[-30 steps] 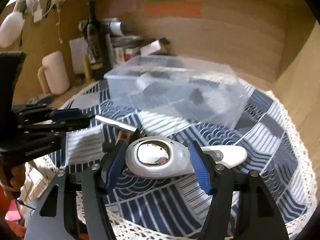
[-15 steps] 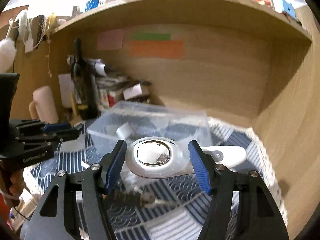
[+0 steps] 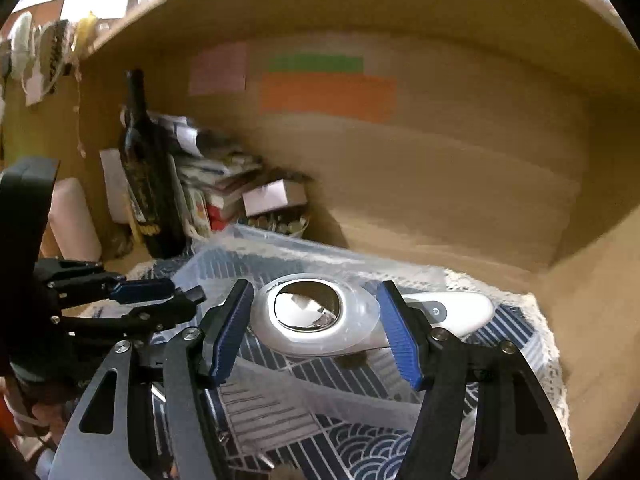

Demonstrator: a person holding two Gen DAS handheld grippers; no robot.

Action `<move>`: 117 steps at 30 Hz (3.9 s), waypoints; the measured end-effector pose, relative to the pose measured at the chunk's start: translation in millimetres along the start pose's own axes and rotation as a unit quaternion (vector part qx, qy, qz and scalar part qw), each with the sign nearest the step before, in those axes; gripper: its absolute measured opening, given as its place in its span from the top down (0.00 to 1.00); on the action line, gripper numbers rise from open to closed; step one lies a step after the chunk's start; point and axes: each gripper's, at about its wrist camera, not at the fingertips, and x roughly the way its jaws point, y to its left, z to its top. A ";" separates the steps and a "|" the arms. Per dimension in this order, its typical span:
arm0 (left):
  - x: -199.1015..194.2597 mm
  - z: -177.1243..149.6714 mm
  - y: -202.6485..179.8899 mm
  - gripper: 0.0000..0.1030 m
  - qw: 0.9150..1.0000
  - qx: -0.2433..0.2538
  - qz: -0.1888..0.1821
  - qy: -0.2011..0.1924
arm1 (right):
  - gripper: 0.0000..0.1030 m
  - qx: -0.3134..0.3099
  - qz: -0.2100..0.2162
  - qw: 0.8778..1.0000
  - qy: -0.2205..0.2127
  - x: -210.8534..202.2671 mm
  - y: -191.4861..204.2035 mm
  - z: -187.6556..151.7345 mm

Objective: Organize rigid objects
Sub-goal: 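Lower the massager into the clear box and open the right gripper, then grasp the metal flashlight with the left gripper while the right gripper grasps the keys, then lower the flashlight into the box with the left gripper while the right drops the keys in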

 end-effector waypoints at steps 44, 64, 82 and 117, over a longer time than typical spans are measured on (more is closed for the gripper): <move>-33.0 -65.8 9.7 0.32 1.000 -0.002 0.004 0.027 | 0.31 -0.004 0.013 0.998 0.067 -30.9 5.8 -54.5; 23.4 -74.1 -32.2 0.58 0.990 0.088 -0.051 0.101 | 0.33 -0.054 0.024 0.982 0.182 2.7 -6.0 -109.2; -13.9 -98.4 -11.7 0.86 0.995 0.035 -0.047 0.086 | 0.91 -0.016 0.030 0.988 0.153 -5.4 -9.9 -114.7; -99.8 -16.9 2.8 0.86 0.995 -0.011 -0.030 -0.095 | 0.98 -0.001 -0.037 0.998 -0.047 -99.7 -30.4 -27.0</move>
